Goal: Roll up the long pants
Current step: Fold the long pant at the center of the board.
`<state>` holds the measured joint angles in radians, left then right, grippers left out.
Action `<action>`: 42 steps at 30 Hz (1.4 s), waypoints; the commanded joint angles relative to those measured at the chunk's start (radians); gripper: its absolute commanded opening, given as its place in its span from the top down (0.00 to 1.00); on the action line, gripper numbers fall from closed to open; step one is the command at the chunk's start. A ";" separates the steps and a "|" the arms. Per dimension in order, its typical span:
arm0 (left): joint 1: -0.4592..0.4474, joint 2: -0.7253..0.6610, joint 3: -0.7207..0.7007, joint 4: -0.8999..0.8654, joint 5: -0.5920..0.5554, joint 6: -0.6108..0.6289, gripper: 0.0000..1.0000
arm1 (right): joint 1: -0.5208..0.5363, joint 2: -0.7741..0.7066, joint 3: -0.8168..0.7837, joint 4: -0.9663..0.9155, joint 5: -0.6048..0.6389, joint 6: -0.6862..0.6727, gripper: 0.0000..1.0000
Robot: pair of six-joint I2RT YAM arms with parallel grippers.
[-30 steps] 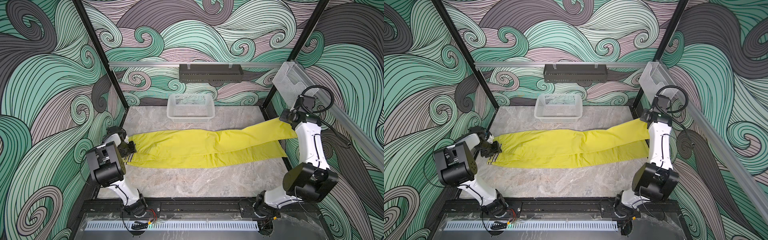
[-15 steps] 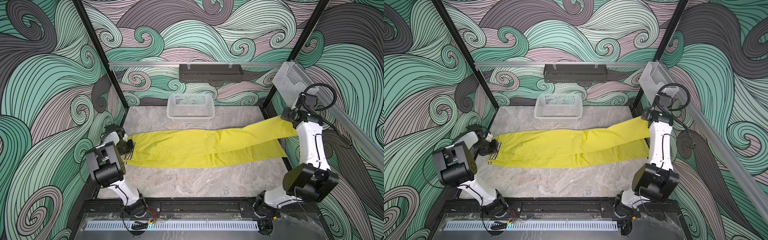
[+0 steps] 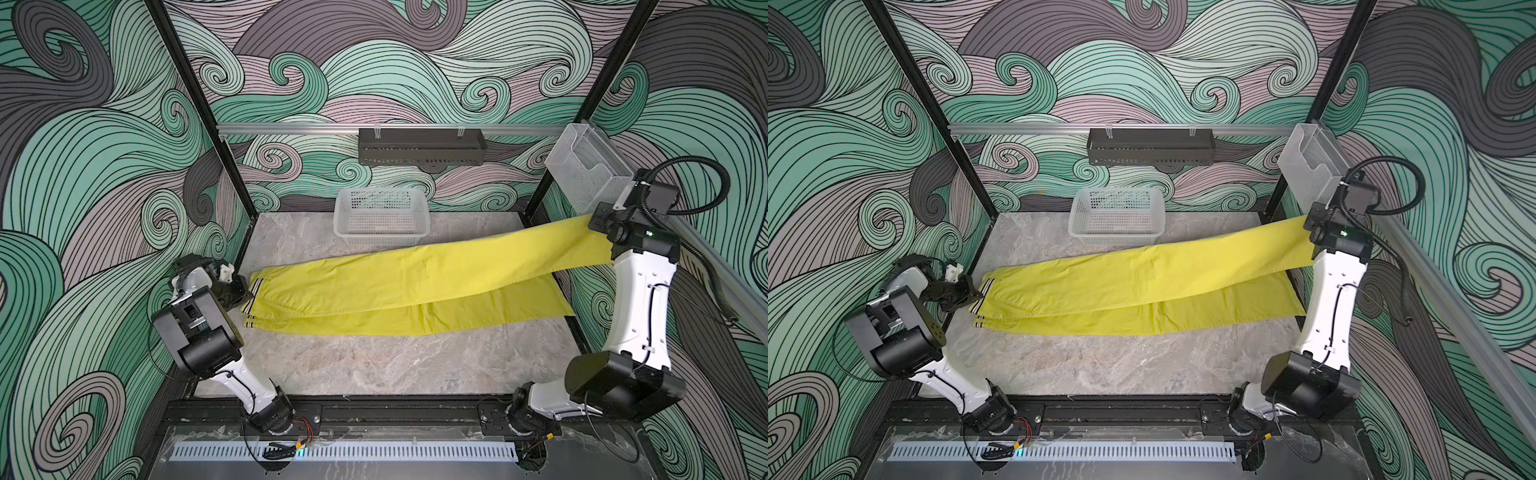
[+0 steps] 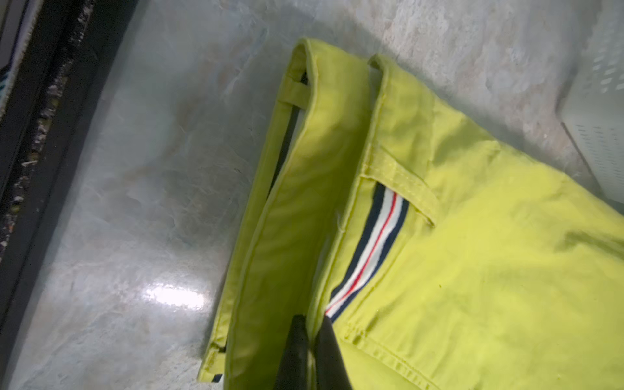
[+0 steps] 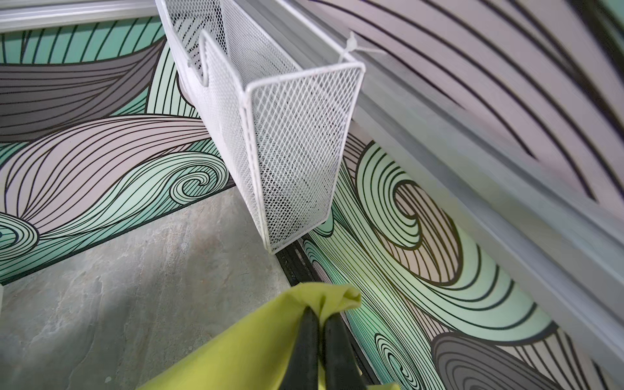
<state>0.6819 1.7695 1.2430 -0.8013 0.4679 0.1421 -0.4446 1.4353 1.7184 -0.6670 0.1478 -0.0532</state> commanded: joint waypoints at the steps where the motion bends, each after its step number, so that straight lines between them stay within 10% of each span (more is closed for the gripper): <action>1: 0.020 0.041 0.061 -0.037 0.067 0.036 1.00 | -0.015 -0.052 0.007 0.013 0.016 -0.010 1.00; 11: 0.028 0.055 0.049 -0.042 0.051 0.033 1.00 | -0.015 -0.144 -0.268 0.116 0.060 -0.025 1.00; 30: 0.084 0.066 0.084 -0.022 0.103 -0.011 1.00 | 0.012 -0.307 -0.276 0.047 0.044 0.002 1.00; 42: 0.079 -0.054 -0.033 0.050 0.033 -0.049 1.00 | 0.152 -0.440 -0.548 0.205 0.356 -0.139 1.00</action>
<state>0.7395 1.7752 1.2144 -0.7918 0.5323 0.1097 -0.2985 0.9768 1.1629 -0.5552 0.4095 -0.1680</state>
